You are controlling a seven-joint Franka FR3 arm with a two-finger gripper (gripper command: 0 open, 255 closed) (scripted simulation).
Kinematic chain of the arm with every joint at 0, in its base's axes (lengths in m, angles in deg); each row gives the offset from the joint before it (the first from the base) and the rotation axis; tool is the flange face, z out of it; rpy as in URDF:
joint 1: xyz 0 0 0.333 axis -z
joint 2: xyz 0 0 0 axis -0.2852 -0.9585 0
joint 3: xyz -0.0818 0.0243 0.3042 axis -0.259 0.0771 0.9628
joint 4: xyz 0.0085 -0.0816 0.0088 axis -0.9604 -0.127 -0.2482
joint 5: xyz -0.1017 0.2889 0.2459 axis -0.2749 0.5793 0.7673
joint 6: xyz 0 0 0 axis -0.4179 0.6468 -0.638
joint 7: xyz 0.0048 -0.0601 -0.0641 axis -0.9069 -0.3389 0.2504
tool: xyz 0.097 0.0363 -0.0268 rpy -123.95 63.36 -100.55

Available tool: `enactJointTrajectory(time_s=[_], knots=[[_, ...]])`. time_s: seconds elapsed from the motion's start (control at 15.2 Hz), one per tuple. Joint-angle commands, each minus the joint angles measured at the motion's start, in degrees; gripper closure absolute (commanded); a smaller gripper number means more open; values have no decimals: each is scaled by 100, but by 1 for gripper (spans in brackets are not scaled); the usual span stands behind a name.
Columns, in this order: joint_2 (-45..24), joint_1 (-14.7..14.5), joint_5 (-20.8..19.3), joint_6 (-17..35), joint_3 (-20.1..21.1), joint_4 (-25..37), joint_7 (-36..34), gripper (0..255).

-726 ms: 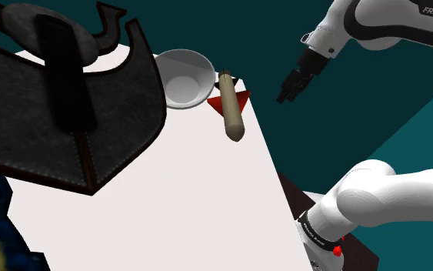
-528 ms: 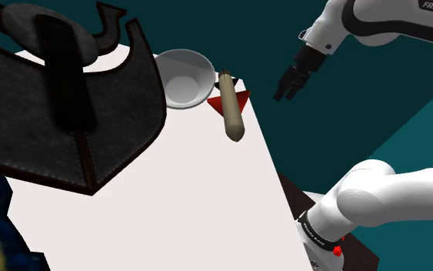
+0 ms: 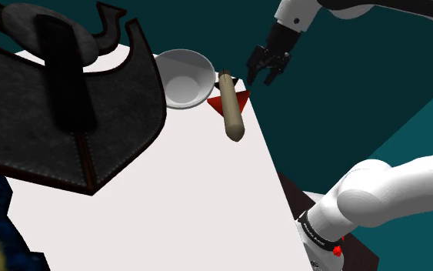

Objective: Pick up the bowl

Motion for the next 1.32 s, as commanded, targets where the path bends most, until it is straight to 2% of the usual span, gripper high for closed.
enactJointTrajectory(time_s=[0.0, 0.33, 0.59, 1.12, 1.25], knots=[[-320, -2, -11, -19, 274, 337, -447, 0], [-1371, 37, -262, -216, 885, 1513, -1508, 0], [-2370, 2, -664, -522, 1331, 2669, -2393, 0], [-2278, -17, -633, 72, 1320, 1987, -2397, 0], [-2278, -17, -633, 72, 1320, 1987, -2397, 0]])
